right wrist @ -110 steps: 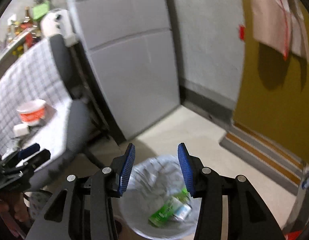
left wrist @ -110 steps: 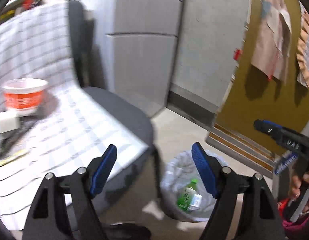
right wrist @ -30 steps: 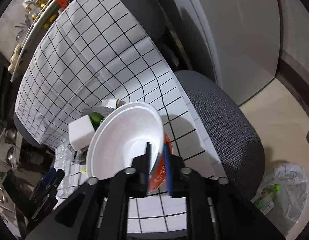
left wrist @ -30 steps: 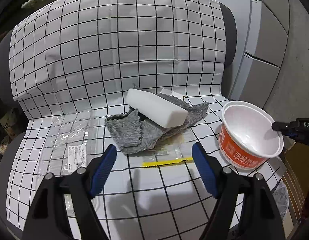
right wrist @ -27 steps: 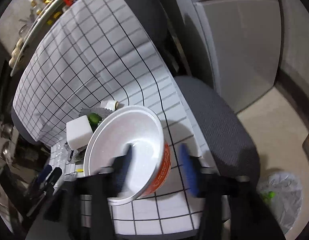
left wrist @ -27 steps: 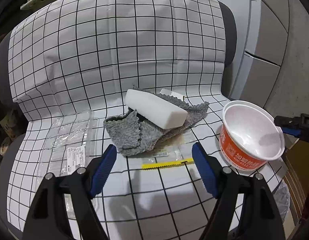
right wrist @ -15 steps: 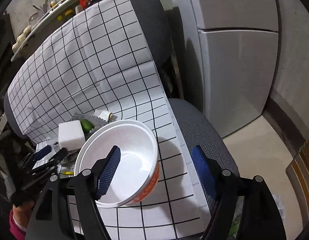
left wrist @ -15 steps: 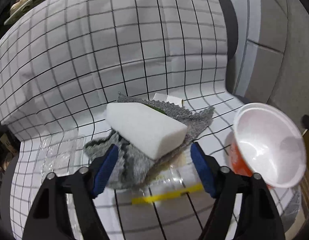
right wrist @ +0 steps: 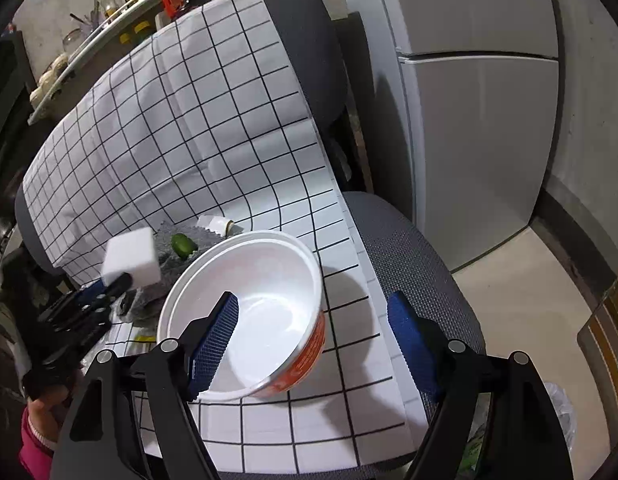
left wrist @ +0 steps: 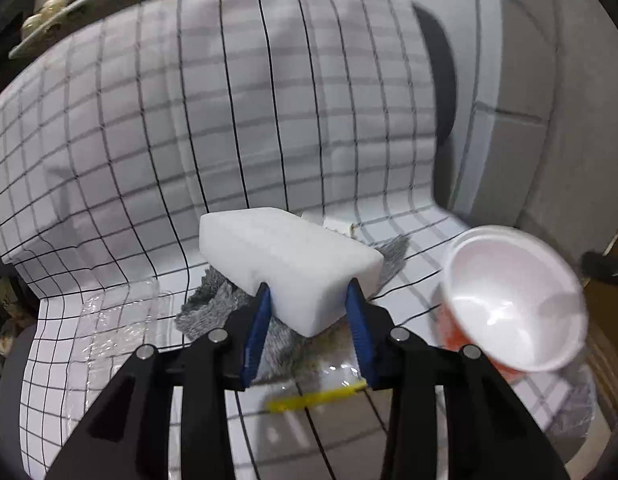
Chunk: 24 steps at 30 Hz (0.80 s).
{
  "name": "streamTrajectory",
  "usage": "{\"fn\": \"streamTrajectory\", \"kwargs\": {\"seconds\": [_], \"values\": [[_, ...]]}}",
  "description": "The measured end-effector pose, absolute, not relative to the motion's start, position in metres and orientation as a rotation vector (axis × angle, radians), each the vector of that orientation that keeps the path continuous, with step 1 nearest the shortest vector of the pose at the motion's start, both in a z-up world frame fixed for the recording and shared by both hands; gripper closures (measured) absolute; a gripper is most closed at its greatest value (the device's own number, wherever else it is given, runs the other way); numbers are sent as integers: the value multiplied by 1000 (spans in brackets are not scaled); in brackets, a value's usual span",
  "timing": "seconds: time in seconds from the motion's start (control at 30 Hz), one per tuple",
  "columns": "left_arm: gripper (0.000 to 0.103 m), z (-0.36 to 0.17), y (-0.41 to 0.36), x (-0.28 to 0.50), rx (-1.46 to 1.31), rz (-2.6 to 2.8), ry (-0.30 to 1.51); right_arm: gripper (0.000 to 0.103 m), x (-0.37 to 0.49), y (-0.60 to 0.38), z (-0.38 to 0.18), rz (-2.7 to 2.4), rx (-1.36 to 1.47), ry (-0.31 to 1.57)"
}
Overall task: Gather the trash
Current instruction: 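Grasp the white sponge with the left tool while the right tool holds the bowl, then carry bowl and sponge to the bin and open both tools over it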
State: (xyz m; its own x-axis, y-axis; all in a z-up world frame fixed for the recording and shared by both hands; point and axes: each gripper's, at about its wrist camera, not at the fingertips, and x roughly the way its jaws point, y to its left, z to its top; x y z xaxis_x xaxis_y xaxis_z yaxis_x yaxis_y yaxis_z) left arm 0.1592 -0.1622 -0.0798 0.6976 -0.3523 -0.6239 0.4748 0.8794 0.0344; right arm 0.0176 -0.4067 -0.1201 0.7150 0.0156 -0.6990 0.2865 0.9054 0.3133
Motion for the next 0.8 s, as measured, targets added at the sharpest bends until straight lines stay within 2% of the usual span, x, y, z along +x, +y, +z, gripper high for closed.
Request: {"fn": "streamTrajectory", "kwargs": {"seconds": [0.27,0.47,0.8], "values": [[66,-61,-129,95,118,-524,617,26,-2,-390,-115,-149,376,765],[66,-89,-126,71,126,-568,679,33,-6,-382,-125,-153,345,799],[65,-129,-120,75,150,-560,858,32,-1,-377,-132,-145,331,835]]}}
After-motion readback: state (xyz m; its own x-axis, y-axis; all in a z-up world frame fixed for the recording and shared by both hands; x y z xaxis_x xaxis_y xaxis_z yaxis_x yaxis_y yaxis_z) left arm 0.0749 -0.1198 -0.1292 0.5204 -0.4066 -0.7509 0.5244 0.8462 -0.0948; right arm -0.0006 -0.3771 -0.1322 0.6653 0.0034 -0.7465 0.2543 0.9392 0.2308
